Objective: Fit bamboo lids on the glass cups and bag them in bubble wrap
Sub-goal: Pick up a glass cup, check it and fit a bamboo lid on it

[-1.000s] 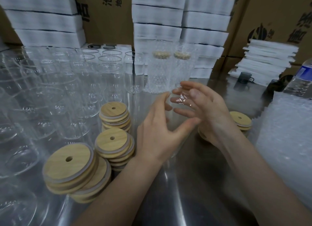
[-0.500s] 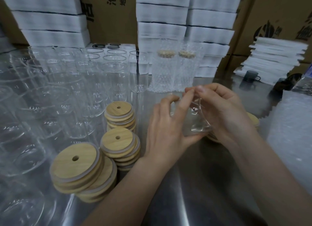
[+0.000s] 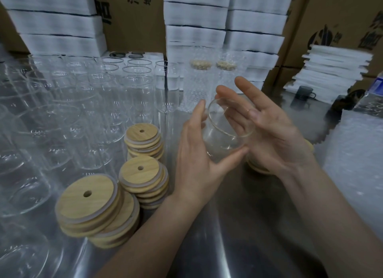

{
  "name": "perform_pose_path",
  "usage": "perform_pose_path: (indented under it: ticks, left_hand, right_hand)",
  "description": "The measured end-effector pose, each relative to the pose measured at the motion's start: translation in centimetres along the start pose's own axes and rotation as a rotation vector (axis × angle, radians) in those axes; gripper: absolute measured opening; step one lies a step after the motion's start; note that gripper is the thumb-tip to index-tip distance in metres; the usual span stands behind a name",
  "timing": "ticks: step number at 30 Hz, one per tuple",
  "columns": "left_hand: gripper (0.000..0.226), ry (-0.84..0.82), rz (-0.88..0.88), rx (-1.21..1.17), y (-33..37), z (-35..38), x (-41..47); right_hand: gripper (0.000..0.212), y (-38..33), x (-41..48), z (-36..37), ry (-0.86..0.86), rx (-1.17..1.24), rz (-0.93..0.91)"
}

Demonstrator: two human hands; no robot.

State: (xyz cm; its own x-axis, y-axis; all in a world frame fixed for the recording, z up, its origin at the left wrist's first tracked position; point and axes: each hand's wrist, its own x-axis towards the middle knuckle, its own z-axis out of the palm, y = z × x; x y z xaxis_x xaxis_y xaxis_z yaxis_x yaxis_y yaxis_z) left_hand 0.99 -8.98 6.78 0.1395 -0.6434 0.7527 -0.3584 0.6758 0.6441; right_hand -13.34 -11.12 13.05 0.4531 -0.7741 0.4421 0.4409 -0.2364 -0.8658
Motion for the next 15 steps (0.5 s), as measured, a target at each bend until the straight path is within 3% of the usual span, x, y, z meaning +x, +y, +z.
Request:
perform_pose_path:
  ticks: [4,12,15]
  left_hand:
    - [0.092,0.006,-0.039,-0.015,-0.1,0.2,-0.1]
    - [0.089,-0.013,0.042,0.123,-0.2,0.4,0.0]
    - [0.092,-0.008,-0.084,0.037,0.3,0.5,0.2]
  right_hand:
    - [0.076,0.1,0.0,0.0,-0.011,-0.107,0.01]
    - [0.078,1.5,-0.2,1.3,0.156,-0.456,-0.118]
    - [0.075,1.6,-0.1,2.0,0.236,-0.452,-0.145]
